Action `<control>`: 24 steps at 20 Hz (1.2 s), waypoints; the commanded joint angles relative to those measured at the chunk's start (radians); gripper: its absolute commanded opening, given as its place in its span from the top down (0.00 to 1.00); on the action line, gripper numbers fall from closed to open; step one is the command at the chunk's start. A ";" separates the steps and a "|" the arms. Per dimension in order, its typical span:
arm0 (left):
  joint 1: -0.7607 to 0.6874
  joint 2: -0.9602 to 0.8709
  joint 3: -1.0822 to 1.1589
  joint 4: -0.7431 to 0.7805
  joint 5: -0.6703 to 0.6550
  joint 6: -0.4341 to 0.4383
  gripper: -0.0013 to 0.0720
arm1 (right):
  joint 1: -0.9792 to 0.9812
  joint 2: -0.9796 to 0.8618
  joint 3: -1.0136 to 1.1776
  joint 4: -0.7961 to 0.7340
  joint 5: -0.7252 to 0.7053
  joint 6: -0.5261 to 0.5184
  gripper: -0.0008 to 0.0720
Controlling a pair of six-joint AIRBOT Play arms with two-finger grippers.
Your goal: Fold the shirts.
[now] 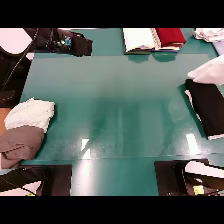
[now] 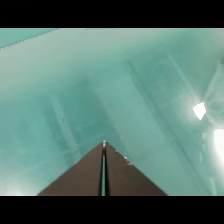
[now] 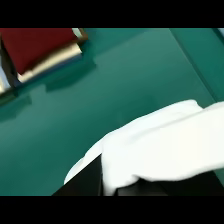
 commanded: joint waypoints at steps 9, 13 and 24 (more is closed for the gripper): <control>0.000 0.000 0.000 0.001 -0.036 0.027 0.95 | -0.183 0.361 -0.745 -0.252 -0.031 -0.107 0.54; 0.000 0.000 0.000 0.000 -0.037 0.030 0.95 | -0.323 0.399 -0.755 -0.326 -0.006 -0.106 0.08; 0.000 0.000 0.000 0.002 -0.028 0.030 0.95 | -0.021 0.398 -0.491 0.006 -0.065 -0.105 0.08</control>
